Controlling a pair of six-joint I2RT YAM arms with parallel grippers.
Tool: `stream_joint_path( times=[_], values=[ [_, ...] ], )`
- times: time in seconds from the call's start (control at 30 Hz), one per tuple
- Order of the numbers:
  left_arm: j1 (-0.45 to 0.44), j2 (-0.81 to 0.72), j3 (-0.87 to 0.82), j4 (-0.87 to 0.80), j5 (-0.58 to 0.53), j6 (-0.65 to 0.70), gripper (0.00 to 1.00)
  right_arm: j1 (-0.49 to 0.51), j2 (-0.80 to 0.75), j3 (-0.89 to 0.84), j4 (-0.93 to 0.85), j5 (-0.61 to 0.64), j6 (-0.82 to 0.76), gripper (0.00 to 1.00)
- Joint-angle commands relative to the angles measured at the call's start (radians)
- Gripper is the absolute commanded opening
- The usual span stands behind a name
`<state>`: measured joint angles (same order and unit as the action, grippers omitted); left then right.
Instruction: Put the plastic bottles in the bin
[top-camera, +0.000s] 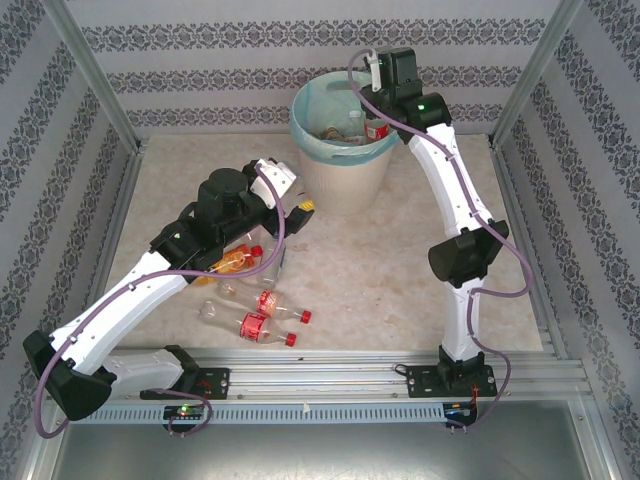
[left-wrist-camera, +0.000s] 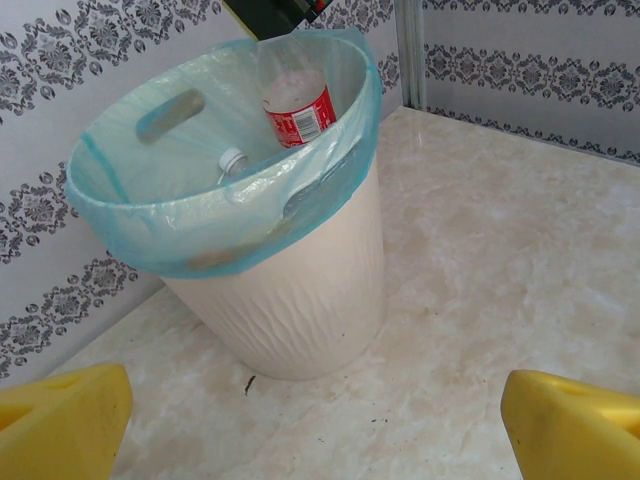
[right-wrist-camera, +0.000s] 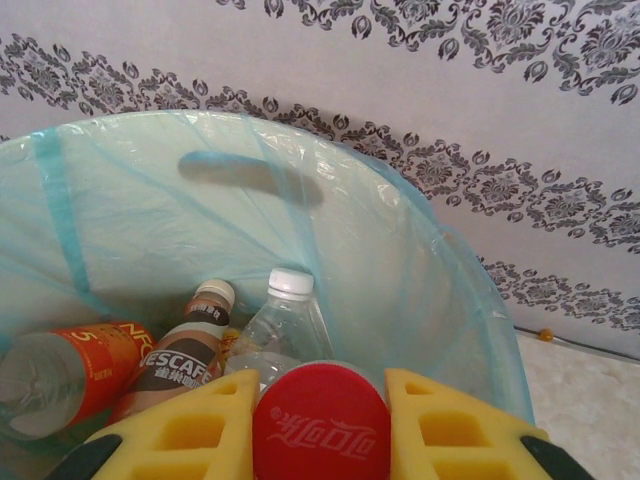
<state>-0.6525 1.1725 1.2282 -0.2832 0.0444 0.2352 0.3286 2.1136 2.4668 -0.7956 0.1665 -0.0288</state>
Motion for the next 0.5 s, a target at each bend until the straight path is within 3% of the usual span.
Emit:
stream_joint_path(
  times=[0.0,0.47],
  values=[
    [0.010,-0.009,-0.009,0.040,-0.003,-0.004,0.96,-0.008,0.042,-0.059,-0.122,-0.045,0.041,0.11],
    [0.011,-0.009,-0.010,0.041,-0.003,-0.005,0.96,-0.008,0.036,-0.196,-0.092,-0.041,0.016,0.12]
  ],
)
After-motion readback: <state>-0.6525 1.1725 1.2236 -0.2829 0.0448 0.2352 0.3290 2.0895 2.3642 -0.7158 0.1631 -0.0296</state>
